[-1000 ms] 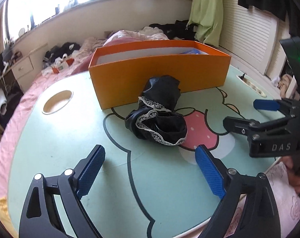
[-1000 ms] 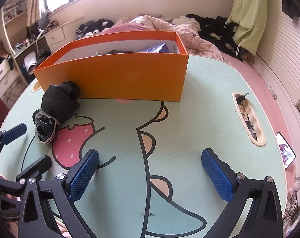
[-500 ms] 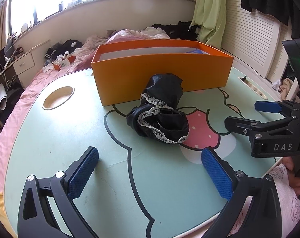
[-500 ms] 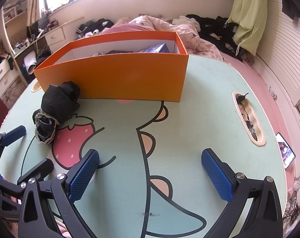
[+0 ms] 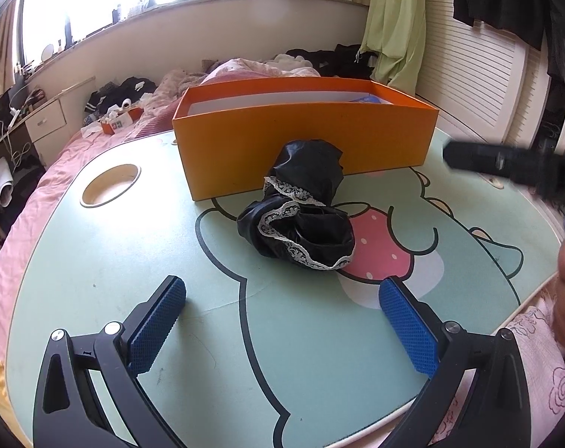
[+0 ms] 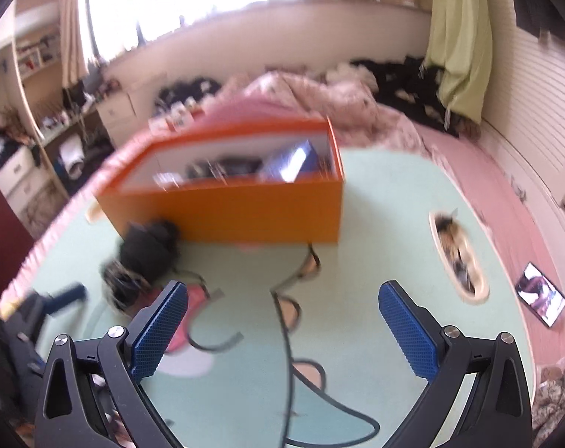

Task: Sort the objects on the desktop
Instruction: 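Reach into the orange box and grasp the green toy car with the right gripper, then lift the toy car out and set it beside the black cloth, right gripper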

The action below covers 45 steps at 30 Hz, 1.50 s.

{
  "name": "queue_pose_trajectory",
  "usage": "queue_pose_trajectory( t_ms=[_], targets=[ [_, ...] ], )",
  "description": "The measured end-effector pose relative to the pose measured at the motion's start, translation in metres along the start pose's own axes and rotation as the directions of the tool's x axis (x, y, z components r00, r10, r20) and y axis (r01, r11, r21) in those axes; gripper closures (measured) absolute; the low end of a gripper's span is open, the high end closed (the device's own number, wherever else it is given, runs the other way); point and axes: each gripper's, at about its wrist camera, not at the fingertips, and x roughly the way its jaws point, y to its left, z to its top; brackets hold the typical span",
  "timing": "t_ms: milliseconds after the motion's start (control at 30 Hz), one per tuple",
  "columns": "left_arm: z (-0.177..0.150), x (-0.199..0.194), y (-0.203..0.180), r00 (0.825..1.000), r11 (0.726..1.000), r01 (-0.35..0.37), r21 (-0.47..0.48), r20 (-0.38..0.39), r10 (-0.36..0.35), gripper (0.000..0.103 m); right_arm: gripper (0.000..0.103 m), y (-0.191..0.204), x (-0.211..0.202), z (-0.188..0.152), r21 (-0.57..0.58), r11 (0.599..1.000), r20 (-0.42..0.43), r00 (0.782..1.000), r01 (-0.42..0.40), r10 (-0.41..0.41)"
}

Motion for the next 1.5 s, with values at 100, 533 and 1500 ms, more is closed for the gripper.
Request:
queue_pose_trajectory(
  t_ms=[100, 533, 1500],
  targets=[
    [0.0, 0.0, 0.0, 1.0, 1.0, 0.0, 0.001, 0.001, 0.0, 0.0, 0.0, 0.012, -0.007, 0.023, -0.027, 0.999, 0.04, 0.999, -0.022, 0.023],
    [-0.001, 0.0, 0.001, 1.0, 1.0, 0.002, 0.002, 0.001, -0.002, 0.0, 0.04, 0.017, 0.052, 0.137, 0.062, 0.964, -0.189, 0.945, -0.26, 0.267],
    [-0.003, 0.001, -0.002, 1.0, 1.0, 0.005, 0.007, 0.008, -0.005, 0.0, 0.076, 0.025, 0.139, 0.127, 0.198, 0.944, -0.398, 0.858, -0.265, 0.325]
  ],
)
